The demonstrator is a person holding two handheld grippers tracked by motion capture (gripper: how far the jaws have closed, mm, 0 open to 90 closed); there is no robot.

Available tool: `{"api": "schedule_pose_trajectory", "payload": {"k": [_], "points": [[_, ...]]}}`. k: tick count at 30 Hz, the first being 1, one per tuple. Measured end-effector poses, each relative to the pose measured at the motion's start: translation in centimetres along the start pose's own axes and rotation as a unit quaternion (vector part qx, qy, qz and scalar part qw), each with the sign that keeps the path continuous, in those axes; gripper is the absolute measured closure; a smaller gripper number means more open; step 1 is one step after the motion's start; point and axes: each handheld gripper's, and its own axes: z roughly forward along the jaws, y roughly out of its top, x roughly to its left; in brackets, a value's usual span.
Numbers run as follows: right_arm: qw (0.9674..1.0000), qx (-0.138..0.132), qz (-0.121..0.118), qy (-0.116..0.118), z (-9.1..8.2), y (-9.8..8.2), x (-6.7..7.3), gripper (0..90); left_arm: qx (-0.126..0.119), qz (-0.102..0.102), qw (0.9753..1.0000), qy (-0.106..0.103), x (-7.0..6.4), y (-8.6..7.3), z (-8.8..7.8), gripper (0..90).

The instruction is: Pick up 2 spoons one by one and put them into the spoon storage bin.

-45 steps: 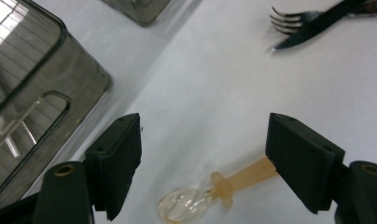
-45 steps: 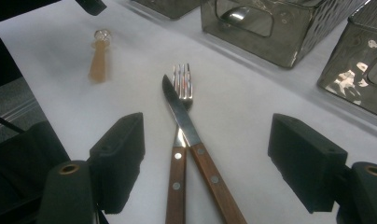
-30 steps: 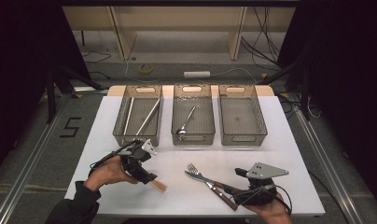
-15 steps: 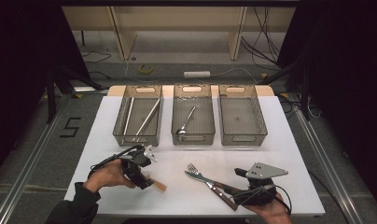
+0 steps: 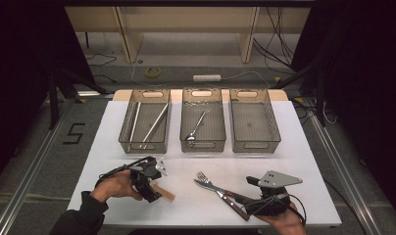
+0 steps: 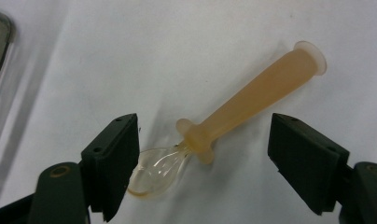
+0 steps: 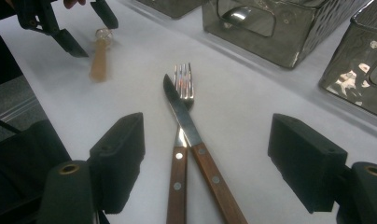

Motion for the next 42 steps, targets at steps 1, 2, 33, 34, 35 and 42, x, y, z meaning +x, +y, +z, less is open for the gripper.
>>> {"api": "schedule_pose_trajectory", "payload": {"k": [1,2,33,34,35,42], "points": [[1.0000,0.000,0.000,0.000,0.0,0.0,0.0,28.3,0.000,0.002,1.0000,-0.001,0.0,0.0,0.1,25.0],[1.0000,0.001,-0.001,0.000,0.0,0.0,0.0,28.3,0.004,0.007,1.0000,0.000,0.0,0.0,0.1,25.3],[1.0000,0.005,-0.005,0.001,0.1,0.0,0.2,28.7,0.018,0.020,0.9991,-0.032,0.3,0.3,1.0,48.2],[1.0000,0.005,-0.006,0.000,0.1,0.0,0.2,28.8,0.018,0.020,0.9991,-0.032,0.3,0.2,1.0,49.2],[1.0000,0.005,-0.006,0.001,0.1,0.0,0.2,28.8,0.018,0.020,0.9991,-0.033,0.4,0.2,1.0,49.9],[0.9999,0.007,-0.007,0.000,0.1,0.0,0.2,28.9,0.020,0.025,0.9989,-0.035,0.5,0.1,0.8,60.4]]}}
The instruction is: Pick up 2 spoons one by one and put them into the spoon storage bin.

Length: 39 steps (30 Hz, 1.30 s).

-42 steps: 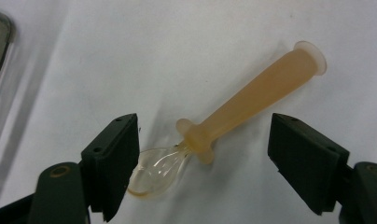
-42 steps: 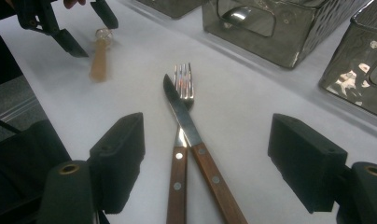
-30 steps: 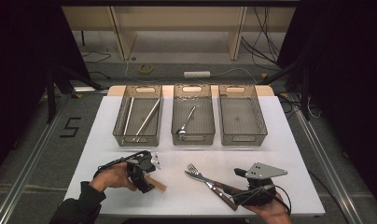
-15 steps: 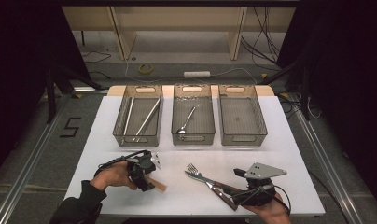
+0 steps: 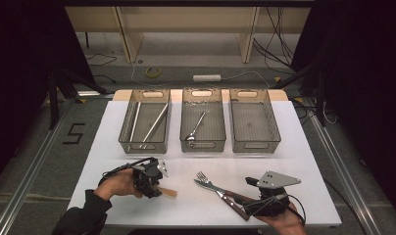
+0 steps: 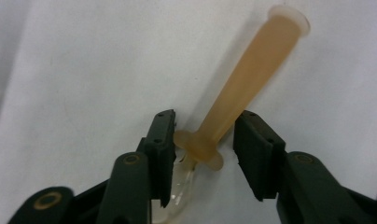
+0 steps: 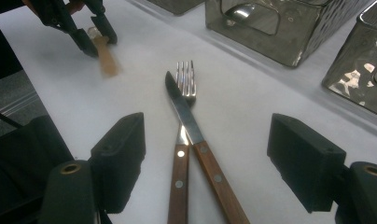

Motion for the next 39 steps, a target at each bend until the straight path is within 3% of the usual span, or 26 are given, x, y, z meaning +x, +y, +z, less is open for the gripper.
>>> {"api": "schedule_pose_trajectory", "payload": {"k": [12,18,27,32,39], "points": [[1.0000,0.002,-0.001,0.000,0.0,0.0,0.0,29.1,0.000,0.015,0.9999,0.003,-0.2,0.0,0.0,66.0],[1.0000,0.001,0.000,-0.001,0.0,0.0,0.0,29.2,0.003,0.013,0.9999,0.006,-0.3,0.1,-0.1,66.7],[1.0000,-0.001,0.002,0.000,-0.1,0.0,0.0,29.2,-0.004,-0.027,0.9996,-0.007,0.0,-0.1,-0.1,67.1],[1.0000,-0.002,0.002,0.000,-0.1,0.0,-0.1,29.1,-0.022,-0.052,0.9982,-0.018,0.2,0.0,-0.5,67.2],[1.0000,-0.001,0.003,0.000,0.0,0.0,-0.2,29.1,-0.056,-0.103,0.9927,-0.027,0.6,0.3,-1.4,67.3]]}}
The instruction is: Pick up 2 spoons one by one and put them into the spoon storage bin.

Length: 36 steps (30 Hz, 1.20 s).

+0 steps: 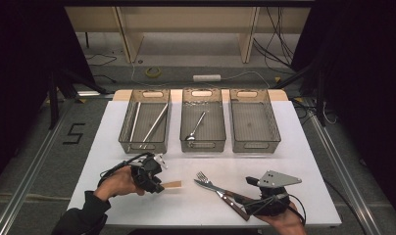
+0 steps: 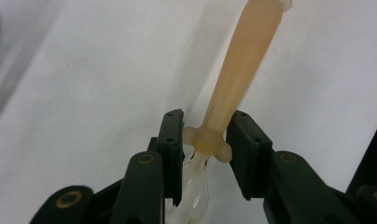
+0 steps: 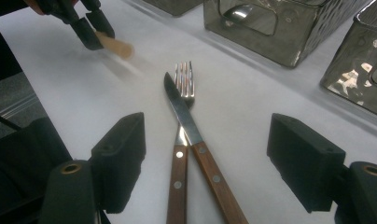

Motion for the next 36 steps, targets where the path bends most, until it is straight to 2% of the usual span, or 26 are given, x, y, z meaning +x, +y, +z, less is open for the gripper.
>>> {"api": "schedule_pose_trajectory", "payload": {"k": [5,9,13,16,17,20,22,23,24,28,30,34,36], "points": [[1.0000,-0.002,0.002,-0.001,-0.1,0.0,0.0,29.1,-0.027,-0.035,0.9990,-0.008,0.2,0.3,-0.9,67.3],[1.0000,-0.001,0.003,-0.001,0.0,0.0,0.0,29.1,-0.053,-0.068,0.9963,-0.010,0.3,0.5,-1.5,67.2],[1.0000,-0.001,0.003,-0.003,0.0,0.0,-0.1,29.1,-0.081,-0.081,0.9933,-0.009,0.3,0.9,-2.4,67.2],[1.0000,-0.002,0.005,-0.004,0.0,-0.1,-0.1,29.0,-0.105,-0.094,0.9900,0.001,0.4,1.4,-3.1,67.1],[1.0000,-0.001,0.007,-0.004,0.0,-0.1,-0.2,28.9,-0.117,-0.103,0.9878,0.000,0.4,1.6,-3.3,67.1],[0.9999,-0.003,0.009,-0.005,0.1,-0.1,-0.2,28.9,-0.141,-0.108,0.9840,0.000,0.6,2.2,-3.8,67.1],[0.9999,-0.002,0.009,-0.005,0.1,-0.1,-0.3,28.9,-0.153,-0.111,0.9819,0.008,0.7,2.8,-4.0,67.0],[0.9999,-0.003,0.011,-0.005,0.0,-0.1,-0.3,28.9,-0.159,-0.115,0.9805,0.009,0.7,3.1,-4.1,67.0],[0.9999,-0.004,0.011,-0.005,0.0,-0.1,-0.3,28.9,-0.161,-0.113,0.9804,0.012,0.7,3.5,-4.1,67.0],[0.9999,-0.006,0.014,-0.006,0.0,-0.2,-0.3,28.8,-0.185,-0.122,0.9750,0.012,1.3,4.8,-4.3,67.0],[0.9999,-0.008,0.013,-0.006,0.0,-0.1,-0.3,28.8,-0.189,-0.122,0.9741,0.021,1.6,5.5,-4.4,66.9],[0.9999,-0.008,0.014,-0.005,-0.1,-0.2,-0.4,28.8,-0.208,-0.134,0.9686,0.030,2.2,7.0,-4.8,66.9],[0.9999,-0.008,0.014,-0.005,-0.1,-0.2,-0.4,28.8,-0.215,-0.140,0.9662,0.027,2.5,7.6,-5.1,66.9]]}}
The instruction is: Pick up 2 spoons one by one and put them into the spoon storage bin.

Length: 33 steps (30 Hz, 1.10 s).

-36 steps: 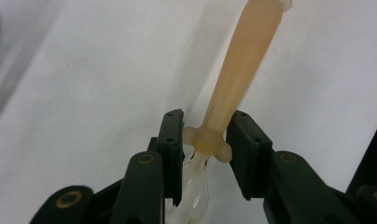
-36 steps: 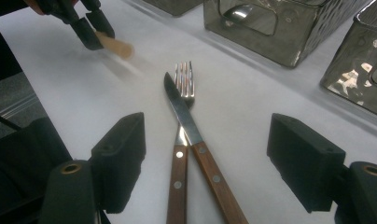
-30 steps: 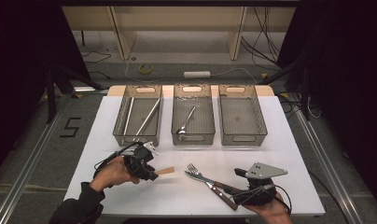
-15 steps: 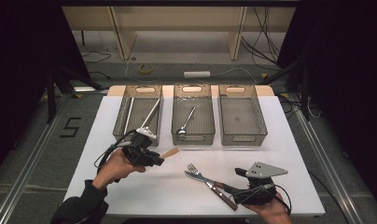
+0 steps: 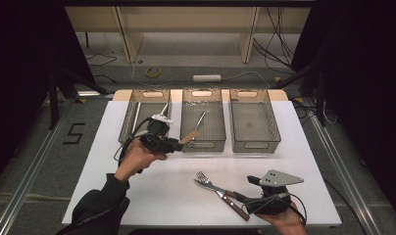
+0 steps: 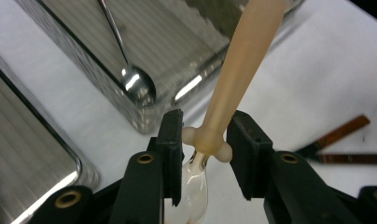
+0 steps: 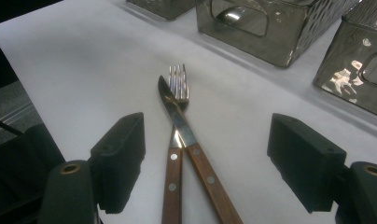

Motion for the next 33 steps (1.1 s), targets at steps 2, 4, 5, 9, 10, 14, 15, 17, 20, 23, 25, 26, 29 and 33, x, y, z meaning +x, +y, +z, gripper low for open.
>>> {"api": "schedule_pose_trajectory", "payload": {"k": [2,4,5,9,10,14,15,17,20,23,25,26,29,33], "points": [[1.0000,0.001,-0.001,0.000,0.0,0.0,0.0,28.8,-0.007,-0.004,1.0000,0.005,0.0,0.8,0.2,66.9],[1.0000,0.000,0.000,0.001,0.0,0.0,0.0,28.8,-0.008,-0.003,0.9999,0.009,0.0,1.5,0.4,66.9],[1.0000,-0.001,0.000,0.000,0.0,0.0,0.0,28.8,-0.011,-0.003,0.9999,0.011,0.0,1.8,0.5,66.9],[1.0000,-0.001,0.000,0.001,0.0,0.0,0.0,28.8,-0.012,-0.005,0.9997,0.018,0.0,3.0,1.1,66.8],[1.0000,-0.001,0.000,0.001,0.0,0.0,0.0,28.7,-0.016,-0.009,0.9996,0.021,0.0,3.3,1.3,66.9],[1.0000,-0.002,-0.002,0.002,-0.1,0.0,0.0,28.7,-0.025,-0.020,0.9992,0.024,0.0,4.6,1.9,66.9],[1.0000,-0.003,-0.002,0.003,-0.2,0.0,0.0,28.7,-0.027,-0.022,0.9992,0.020,0.0,4.9,2.0,66.9],[1.0000,-0.003,-0.002,0.003,-0.2,0.0,0.0,28.8,-0.032,-0.022,0.9990,0.022,-0.2,5.5,2.3,66.9],[1.0000,-0.006,-0.001,0.003,-0.2,0.0,0.0,28.7,-0.036,-0.024,0.9987,0.026,-0.3,6.4,2.7,66.8],[1.0000,-0.005,-0.002,0.004,-0.3,0.0,0.0,28.7,-0.043,-0.033,0.9982,0.026,-0.4,7.0,3.2,66.8],[1.0000,-0.007,-0.002,0.005,-0.3,0.0,0.0,28.8,-0.043,-0.034,0.9981,0.027,-0.4,7.4,3.4,66.8],[1.0000,-0.007,-0.002,0.005,-0.3,0.0,0.0,28.8,-0.043,-0.035,0.9981,0.028,-0.5,7.5,3.5,66.8],[1.0000,-0.007,-0.001,0.004,-0.3,0.0,0.0,28.8,-0.044,-0.037,0.9979,0.031,-0.4,7.8,3.7,66.8],[1.0000,-0.006,-0.002,0.005,-0.3,0.0,0.1,28.7,-0.046,-0.043,0.9974,0.036,-0.2,8.3,4.2,66.8]]}}
